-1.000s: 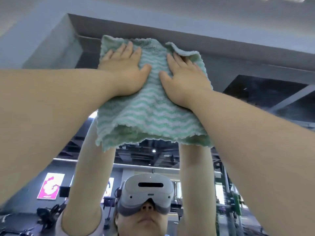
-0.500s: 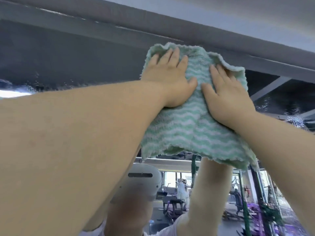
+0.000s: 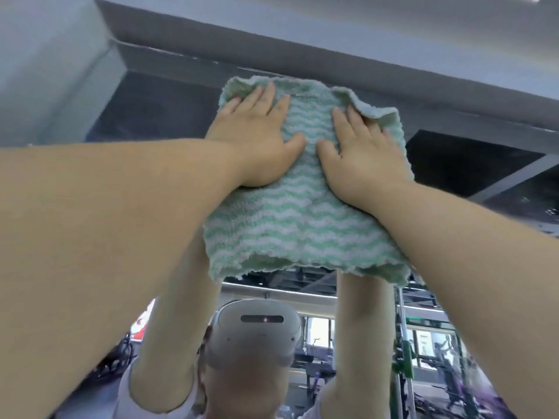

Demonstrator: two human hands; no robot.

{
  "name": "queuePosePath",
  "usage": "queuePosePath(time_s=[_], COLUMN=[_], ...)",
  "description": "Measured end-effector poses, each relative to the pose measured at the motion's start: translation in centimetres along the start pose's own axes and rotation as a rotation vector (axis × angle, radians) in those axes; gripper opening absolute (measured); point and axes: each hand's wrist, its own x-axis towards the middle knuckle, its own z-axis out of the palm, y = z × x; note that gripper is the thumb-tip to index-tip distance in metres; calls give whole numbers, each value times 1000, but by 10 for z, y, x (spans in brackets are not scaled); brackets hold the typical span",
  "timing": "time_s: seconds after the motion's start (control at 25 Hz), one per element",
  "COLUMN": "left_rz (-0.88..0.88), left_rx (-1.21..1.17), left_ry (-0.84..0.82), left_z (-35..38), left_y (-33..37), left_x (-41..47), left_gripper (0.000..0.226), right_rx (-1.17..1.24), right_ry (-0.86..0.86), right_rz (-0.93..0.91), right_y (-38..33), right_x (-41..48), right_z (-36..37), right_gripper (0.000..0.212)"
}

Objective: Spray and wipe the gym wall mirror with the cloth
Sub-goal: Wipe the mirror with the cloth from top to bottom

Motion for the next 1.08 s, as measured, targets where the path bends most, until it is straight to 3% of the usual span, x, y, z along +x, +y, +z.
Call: queuePosePath(time_s=[0.28,0.56,0.72,0.92,1.08], left_rz=[-150,-208,-229,-74,40], left_rx=[31,43,59,32,23], left_ry=[8,16,-3,4,50], left_z=[-30,-33,-28,-9,6], left_y=[-147,-165,-121,-12,88], left_x=[-4,-8,0,9,19], left_gripper=[75,75,76,75,77], right_rx=[17,15,37,85,47], right_ry=[-59,-59,-30,14,177], right_rz=[-100,-192,-177,-30,73], right_y=[-142,-162,-114,-8,86], right_x=[53,68,53,17,-23], right_z=[17,19,13,1,-14], right_gripper=[59,56,58,62,57])
